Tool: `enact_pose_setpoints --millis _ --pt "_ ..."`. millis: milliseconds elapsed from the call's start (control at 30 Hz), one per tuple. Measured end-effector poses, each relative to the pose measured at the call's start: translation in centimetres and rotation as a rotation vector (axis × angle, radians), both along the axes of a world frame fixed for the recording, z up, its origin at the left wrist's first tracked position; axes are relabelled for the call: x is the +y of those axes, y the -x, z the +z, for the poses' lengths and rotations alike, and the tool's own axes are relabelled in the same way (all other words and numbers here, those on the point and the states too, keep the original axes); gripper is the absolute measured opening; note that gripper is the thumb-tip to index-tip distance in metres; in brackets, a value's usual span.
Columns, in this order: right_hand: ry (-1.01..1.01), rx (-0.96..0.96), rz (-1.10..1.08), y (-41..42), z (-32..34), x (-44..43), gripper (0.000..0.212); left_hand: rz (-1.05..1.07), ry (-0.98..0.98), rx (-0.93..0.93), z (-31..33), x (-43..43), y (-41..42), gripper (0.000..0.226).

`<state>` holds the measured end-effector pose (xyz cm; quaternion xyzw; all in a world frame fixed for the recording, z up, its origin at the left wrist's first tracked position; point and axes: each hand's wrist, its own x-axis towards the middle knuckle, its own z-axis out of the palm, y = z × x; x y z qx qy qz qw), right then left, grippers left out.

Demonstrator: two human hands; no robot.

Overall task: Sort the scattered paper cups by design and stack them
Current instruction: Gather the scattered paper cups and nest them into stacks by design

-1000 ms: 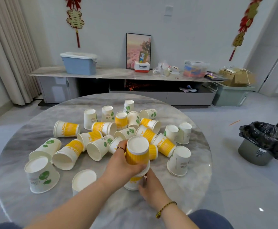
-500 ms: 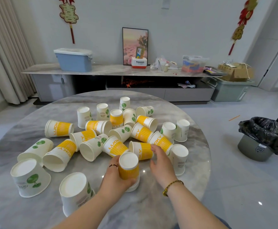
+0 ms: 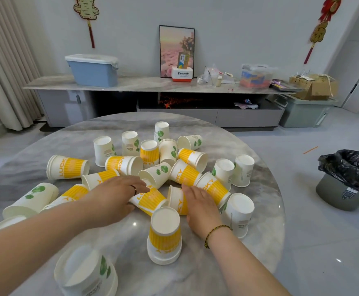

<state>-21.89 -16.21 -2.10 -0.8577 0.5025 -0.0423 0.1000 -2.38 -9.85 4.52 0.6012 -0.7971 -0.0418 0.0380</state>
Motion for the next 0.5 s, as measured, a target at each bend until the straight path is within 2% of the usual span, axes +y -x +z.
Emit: enact_pose_setpoints --millis 133,233,367,433,500 --pt "-0.142 -0.131 -0.05 0.3 1.7 -0.2 0.069 -0.063 -0.07 -0.291 -1.8 -2.9 1.4 0.064" --pt "-0.172 -0.304 -0.076 1.7 3.5 0.0 0.075 -0.21 0.134 -0.4 -2.6 -4.6 1.7 0.064" --pt "-0.147 -0.525 -0.162 2.8 4.5 0.2 0.081 -0.183 -0.088 -0.458 -4.4 -5.8 1.5 0.06" --pt "-0.155 -0.581 -0.171 2.7 4.4 0.2 0.079 -0.191 -0.07 -0.464 -4.8 -6.0 1.6 0.06" --pt "-0.128 -0.617 -0.162 2.4 4.6 0.5 0.076 -0.163 -0.08 -0.389 -4.7 -6.0 1.6 0.061"
